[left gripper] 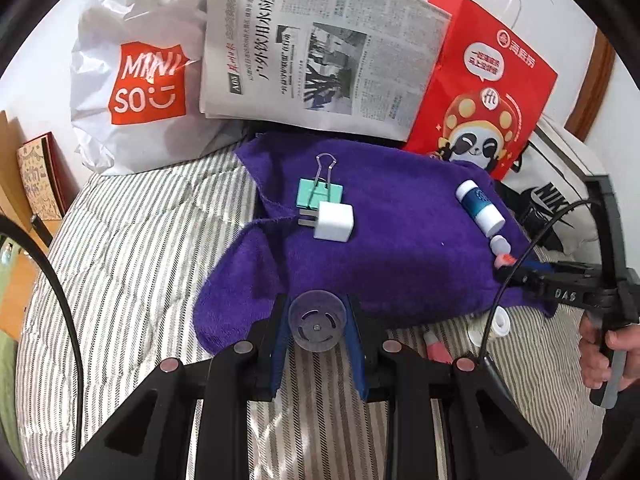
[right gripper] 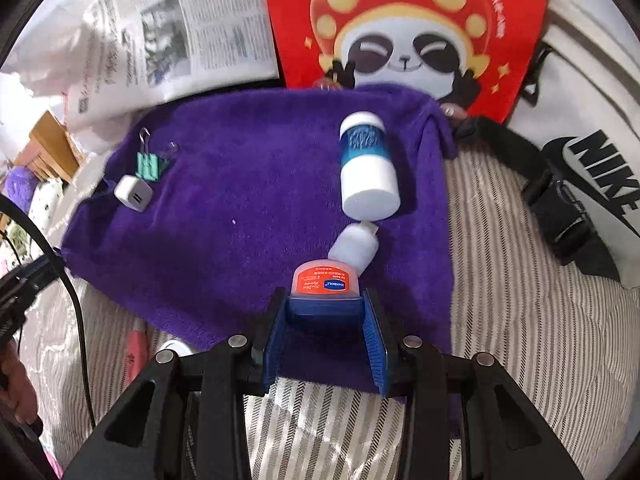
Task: Organize rigid objects
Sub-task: 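Carry the cup and Vaseline tin onto the purple towel and open both tools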
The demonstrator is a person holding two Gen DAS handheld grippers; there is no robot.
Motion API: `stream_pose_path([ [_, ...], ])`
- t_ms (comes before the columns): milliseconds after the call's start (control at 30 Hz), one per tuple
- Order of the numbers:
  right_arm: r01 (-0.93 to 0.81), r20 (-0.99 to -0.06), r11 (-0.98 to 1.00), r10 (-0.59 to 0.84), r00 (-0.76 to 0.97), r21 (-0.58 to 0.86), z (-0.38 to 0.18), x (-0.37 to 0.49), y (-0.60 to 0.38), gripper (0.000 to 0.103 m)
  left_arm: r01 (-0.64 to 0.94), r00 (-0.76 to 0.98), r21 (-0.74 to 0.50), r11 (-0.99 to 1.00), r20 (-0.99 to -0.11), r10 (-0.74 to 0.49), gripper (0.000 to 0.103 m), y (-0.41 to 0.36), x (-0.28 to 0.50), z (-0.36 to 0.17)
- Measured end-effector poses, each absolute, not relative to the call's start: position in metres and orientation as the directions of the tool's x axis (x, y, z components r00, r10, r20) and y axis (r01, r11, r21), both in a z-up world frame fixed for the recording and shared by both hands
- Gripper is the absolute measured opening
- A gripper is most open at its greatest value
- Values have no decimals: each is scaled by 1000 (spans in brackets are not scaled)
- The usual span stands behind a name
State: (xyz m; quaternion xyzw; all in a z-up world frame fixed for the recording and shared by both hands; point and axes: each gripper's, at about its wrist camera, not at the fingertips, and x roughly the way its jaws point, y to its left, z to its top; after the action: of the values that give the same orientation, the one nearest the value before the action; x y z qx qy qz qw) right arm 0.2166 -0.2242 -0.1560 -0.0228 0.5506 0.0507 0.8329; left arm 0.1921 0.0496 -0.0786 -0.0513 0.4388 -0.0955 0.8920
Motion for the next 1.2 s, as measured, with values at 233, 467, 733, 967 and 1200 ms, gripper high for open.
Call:
stream_pose_path([
  [233,-86,-925,996,46,377,14,-163,222,-223,37,126,589,-198,972,-773,-234,25,57,197,-83],
  [467,-95,-930,995,53,364,20,-164,223,-223,40,132,587,-205,970,-772,-243,25,58,202,-82],
  [733,-87,-920,996,30,392,-5,-146,210,-226,46,151,579,-226,962,-769,-272,25,51,224,-82],
  [967,-59,-889,998,42,456,17,-123,170,-232,52,169,556,-203,965,-788,-263,25,39,249,-91],
  [1200,-85,-885,995,-2,466,-48,-123,133,-231,52,179,537,-151,972,-813,-225,25,31,270,-101],
])
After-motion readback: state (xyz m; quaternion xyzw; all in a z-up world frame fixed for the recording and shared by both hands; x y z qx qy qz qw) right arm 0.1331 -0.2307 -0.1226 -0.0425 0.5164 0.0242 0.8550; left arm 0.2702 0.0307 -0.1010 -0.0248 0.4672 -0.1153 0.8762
